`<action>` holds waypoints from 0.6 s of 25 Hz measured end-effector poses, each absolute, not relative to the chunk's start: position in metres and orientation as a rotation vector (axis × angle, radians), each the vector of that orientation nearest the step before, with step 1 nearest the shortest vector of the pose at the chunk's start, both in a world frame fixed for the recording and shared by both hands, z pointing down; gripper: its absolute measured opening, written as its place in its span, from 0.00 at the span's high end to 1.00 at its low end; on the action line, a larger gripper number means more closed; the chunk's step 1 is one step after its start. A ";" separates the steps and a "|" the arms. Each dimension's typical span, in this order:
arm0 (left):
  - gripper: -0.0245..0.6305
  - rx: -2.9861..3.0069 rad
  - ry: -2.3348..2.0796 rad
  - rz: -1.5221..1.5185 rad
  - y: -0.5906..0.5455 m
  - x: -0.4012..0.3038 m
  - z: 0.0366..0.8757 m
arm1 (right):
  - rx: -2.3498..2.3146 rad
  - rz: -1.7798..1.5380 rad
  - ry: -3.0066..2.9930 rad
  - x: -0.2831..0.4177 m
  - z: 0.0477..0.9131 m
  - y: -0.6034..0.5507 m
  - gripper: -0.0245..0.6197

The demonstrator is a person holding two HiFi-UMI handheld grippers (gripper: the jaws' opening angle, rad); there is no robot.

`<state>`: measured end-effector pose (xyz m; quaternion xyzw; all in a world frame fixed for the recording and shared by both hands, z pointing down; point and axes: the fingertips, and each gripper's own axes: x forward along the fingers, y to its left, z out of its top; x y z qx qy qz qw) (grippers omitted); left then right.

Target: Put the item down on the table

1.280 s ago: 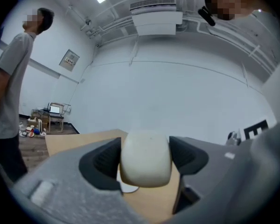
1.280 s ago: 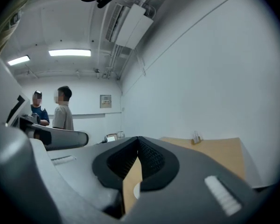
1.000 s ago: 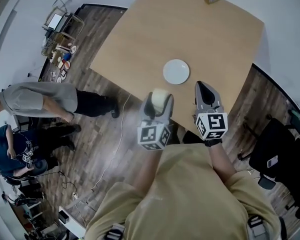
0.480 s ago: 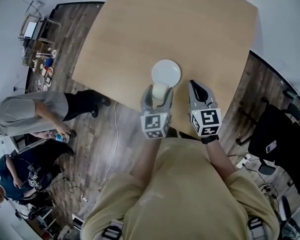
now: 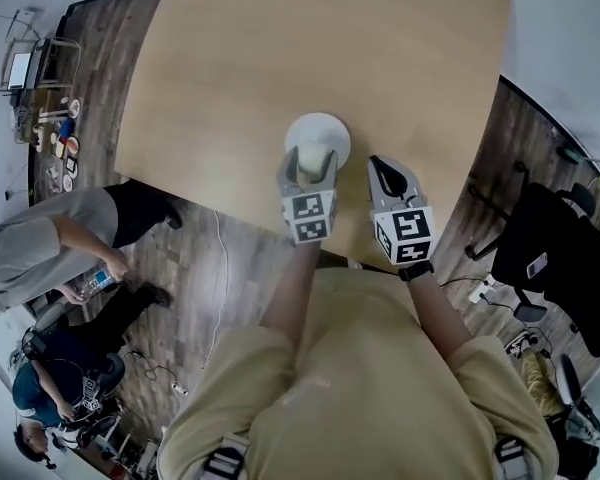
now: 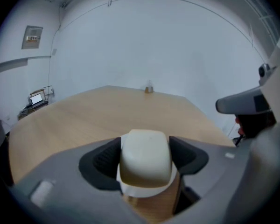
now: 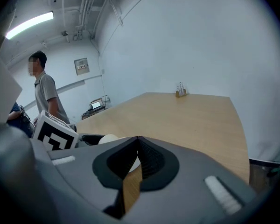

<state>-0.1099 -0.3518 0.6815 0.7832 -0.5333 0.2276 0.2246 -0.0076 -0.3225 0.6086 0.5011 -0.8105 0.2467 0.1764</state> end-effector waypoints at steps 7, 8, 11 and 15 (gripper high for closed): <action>0.47 2.185 -1.423 0.801 -0.367 -0.099 0.727 | 1.397 0.721 -2.253 -0.001 0.627 -0.327 0.95; 0.47 2.184 -1.423 0.820 -0.367 -0.099 0.730 | 1.397 0.721 -2.250 0.001 0.628 -0.327 0.95; 0.47 2.178 -1.419 0.862 -0.365 -0.098 0.738 | 1.399 0.716 -2.250 0.005 0.625 -0.329 0.95; 0.47 2.164 -1.416 0.863 -0.364 -0.102 0.745 | 1.382 0.706 -2.264 0.005 0.621 -0.331 0.95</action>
